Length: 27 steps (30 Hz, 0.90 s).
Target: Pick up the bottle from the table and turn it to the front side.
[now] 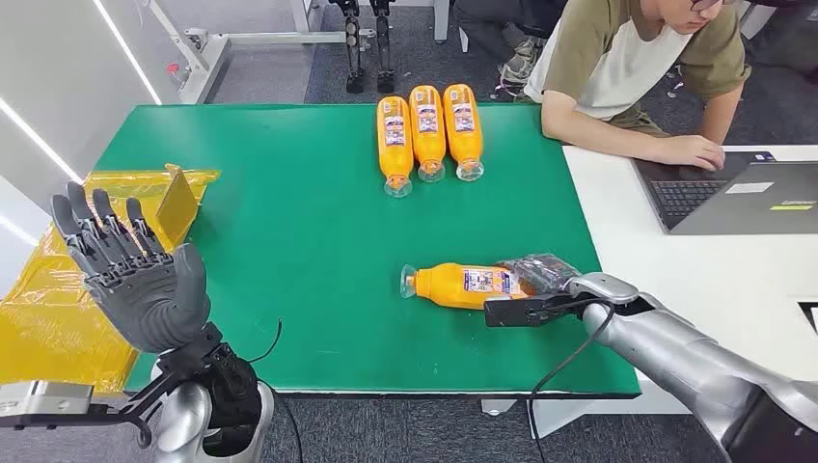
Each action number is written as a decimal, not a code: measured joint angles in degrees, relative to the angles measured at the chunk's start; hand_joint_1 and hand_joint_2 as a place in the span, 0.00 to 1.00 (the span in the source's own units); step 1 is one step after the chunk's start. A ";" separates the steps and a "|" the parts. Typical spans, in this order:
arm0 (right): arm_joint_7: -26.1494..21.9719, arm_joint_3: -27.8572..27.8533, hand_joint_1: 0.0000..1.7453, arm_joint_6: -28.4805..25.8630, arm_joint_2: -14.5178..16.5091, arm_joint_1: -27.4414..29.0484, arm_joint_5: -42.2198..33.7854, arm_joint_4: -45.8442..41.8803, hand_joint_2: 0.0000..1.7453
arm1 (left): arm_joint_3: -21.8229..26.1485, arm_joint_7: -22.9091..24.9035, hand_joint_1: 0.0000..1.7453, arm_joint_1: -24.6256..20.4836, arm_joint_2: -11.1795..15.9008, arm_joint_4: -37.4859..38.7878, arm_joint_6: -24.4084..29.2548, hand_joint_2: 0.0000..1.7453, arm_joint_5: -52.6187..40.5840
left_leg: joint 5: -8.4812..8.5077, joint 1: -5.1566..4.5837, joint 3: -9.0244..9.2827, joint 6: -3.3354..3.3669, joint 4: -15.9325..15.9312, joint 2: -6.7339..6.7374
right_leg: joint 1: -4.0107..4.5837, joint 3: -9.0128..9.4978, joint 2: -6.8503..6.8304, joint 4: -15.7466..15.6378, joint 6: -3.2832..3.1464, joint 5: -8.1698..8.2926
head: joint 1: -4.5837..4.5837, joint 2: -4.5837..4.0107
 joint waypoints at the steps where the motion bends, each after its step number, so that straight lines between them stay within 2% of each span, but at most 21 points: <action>1: -0.14 -0.38 1.00 -1.29 0.06 0.49 -0.10 -0.05 1.00 | -0.01 0.00 0.00 0.00 0.00 0.00 0.10 1.00 -0.01 | 0.00 0.00 0.01 0.00 0.00 -0.01 | 0.00 0.02 -0.01 0.00 0.00 0.00 | 0.00 0.00; 8: -1.27 -7.51 1.00 -18.54 3.50 7.83 0.83 -0.74 1.00 | -0.32 0.00 0.00 0.01 0.08 0.10 0.45 1.00 -0.11 | -0.01 0.01 0.07 0.00 -0.01 0.06 | 0.02 0.05 0.08 0.00 0.00 0.00 | -0.01 0.00; 13: -2.89 -14.00 0.95 -24.52 6.01 12.66 4.06 -2.80 1.00 | -0.36 0.04 0.00 -0.38 0.06 2.78 -1.48 1.00 2.51 | 0.03 0.01 -0.01 0.01 -0.02 -0.10 | 0.02 0.00 -0.10 0.01 0.02 -0.03 | 0.01 0.00; 17: -6.19 -20.20 0.99 -30.23 7.80 16.43 5.38 -5.74 1.00 | -1.12 0.13 0.00 -1.10 -0.04 7.23 -2.52 1.00 3.73 | 0.04 0.01 -0.11 0.01 -0.02 -0.12 | 0.02 -0.06 -0.11 0.01 0.04 -0.04 | 0.01 -0.01; 22: -13.77 -26.91 0.99 -37.63 12.25 20.50 6.89 -9.25 1.00 | -1.23 0.25 0.00 -2.97 -0.42 15.52 -9.92 1.00 2.10 | -0.02 -0.01 -0.14 0.02 -0.02 0.00 | 0.00 -0.18 0.04 -0.01 0.05 -0.05 | 0.00 0.00; 27: -16.49 -29.64 1.00 -38.38 16.75 22.07 6.96 -10.47 1.00 | -1.38 1.89 0.00 -6.99 -1.24 29.28 -17.04 1.00 2.75 | -0.01 -0.01 -0.15 0.02 -0.02 0.03 | 0.00 -0.22 0.07 0.01 0.05 -0.04 | -0.01 0.00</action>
